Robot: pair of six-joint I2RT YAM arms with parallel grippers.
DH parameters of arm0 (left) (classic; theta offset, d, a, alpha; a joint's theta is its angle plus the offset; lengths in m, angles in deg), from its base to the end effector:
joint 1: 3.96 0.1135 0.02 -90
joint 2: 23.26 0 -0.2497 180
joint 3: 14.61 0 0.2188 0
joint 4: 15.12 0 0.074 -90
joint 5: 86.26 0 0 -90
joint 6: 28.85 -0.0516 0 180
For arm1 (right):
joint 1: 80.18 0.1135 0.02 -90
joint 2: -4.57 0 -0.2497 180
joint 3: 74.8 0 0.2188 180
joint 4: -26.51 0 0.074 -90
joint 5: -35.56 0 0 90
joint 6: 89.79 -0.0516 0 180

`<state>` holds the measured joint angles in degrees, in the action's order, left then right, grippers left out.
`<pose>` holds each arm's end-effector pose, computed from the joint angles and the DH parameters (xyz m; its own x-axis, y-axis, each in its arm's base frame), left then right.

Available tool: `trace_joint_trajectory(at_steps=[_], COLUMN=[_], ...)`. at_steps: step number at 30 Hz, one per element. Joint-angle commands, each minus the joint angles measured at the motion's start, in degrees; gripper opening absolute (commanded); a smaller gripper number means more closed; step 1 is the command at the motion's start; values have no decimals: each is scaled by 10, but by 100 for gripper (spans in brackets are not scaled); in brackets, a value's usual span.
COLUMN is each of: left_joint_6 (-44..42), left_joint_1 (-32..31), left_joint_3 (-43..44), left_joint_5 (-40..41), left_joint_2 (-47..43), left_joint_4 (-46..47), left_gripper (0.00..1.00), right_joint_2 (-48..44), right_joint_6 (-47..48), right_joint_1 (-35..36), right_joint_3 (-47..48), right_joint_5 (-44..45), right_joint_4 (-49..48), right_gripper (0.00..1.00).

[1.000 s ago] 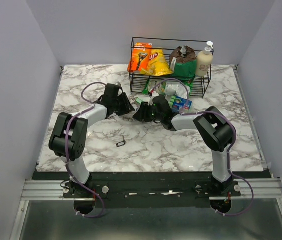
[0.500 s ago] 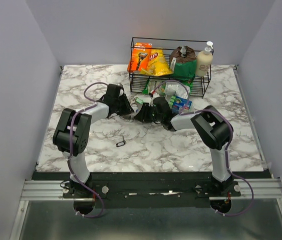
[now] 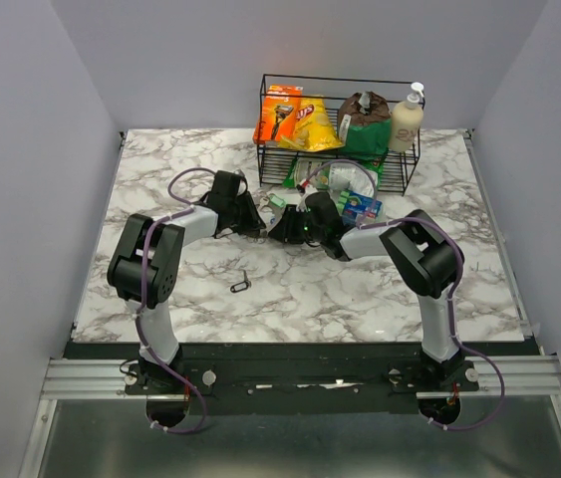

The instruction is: Put the keys on the keyring

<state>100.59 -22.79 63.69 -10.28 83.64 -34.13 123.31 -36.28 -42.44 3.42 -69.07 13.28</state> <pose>0.3446 -0.1307 0.1560 -0.8370 -0.3658 -0.4070 -0.0829 0.8199 -0.5665 0.3214 0.2653 0.1335 -0.7492 0.1477 -0.6456 -0.4032 0.6716 0.6216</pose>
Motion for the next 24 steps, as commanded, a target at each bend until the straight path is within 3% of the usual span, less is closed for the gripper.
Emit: trace_joint_trajectory(at_steps=[1, 16, 20, 24], left_joint_6=[-7, -4, -6, -7], left_joint_1=[-1, -1, -1, -1], left_joint_3=[-7, -19, -25, -29], left_joint_5=[-13, -18, -14, -11], left_joint_2=[7, -1, -10, -21], left_joint_4=[7, 16, 18, 19], left_gripper=[33, 33, 33, 33], right_joint_2=[18, 26, 27, 29], right_joint_6=[-2, 0, 1, 5], right_joint_1=[-1, -2, -2, -2], right_joint_3=[13, 24, 25, 29], right_joint_5=[-24, -36, -36, -38], right_joint_4=[-26, -13, -12, -6], right_gripper=[33, 29, 15, 10])
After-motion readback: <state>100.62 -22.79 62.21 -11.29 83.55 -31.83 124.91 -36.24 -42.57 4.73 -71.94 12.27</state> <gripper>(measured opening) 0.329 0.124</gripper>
